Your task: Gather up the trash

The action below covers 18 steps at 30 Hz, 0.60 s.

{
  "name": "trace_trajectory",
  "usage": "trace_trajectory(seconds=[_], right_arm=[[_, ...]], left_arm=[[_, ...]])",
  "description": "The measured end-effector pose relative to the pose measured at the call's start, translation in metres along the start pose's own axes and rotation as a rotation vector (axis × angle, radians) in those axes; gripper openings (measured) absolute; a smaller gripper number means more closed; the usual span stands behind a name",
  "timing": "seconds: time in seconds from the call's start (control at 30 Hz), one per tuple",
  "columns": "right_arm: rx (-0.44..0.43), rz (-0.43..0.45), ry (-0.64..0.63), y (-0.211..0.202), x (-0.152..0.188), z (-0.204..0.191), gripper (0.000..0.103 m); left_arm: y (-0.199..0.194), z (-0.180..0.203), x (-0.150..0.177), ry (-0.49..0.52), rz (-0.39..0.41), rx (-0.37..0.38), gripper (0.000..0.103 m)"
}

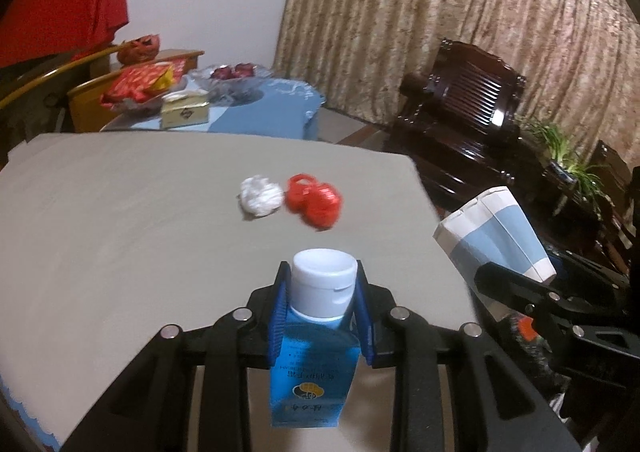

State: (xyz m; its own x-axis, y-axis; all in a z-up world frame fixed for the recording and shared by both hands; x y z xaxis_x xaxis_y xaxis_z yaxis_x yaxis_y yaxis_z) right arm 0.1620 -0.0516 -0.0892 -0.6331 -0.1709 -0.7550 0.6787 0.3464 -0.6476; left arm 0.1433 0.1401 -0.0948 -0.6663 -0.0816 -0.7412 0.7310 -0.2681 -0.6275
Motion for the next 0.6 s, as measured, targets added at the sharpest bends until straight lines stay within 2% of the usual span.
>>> trace_trajectory(seconds=[0.6], right_arm=[[0.184, 0.094, 0.088, -0.084, 0.023, 0.085, 0.055]], left_arm=[[-0.002, 0.106, -0.015, 0.126, 0.047, 0.137, 0.030]])
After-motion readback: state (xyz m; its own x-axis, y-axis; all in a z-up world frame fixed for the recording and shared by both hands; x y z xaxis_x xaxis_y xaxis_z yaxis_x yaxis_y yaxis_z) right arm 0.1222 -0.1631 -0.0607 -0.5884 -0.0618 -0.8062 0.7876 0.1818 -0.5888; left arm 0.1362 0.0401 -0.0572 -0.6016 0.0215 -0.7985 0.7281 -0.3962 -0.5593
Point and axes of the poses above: each gripper's, at about its wrist camera, not at the fingertips, and y roughly the way its jaws point, z to its right, x to its underside, the point moved 1 cm from there along y, roughly the way its jaws point, and after that the axes turned 5 degrees about x, right-handed, at the moved point
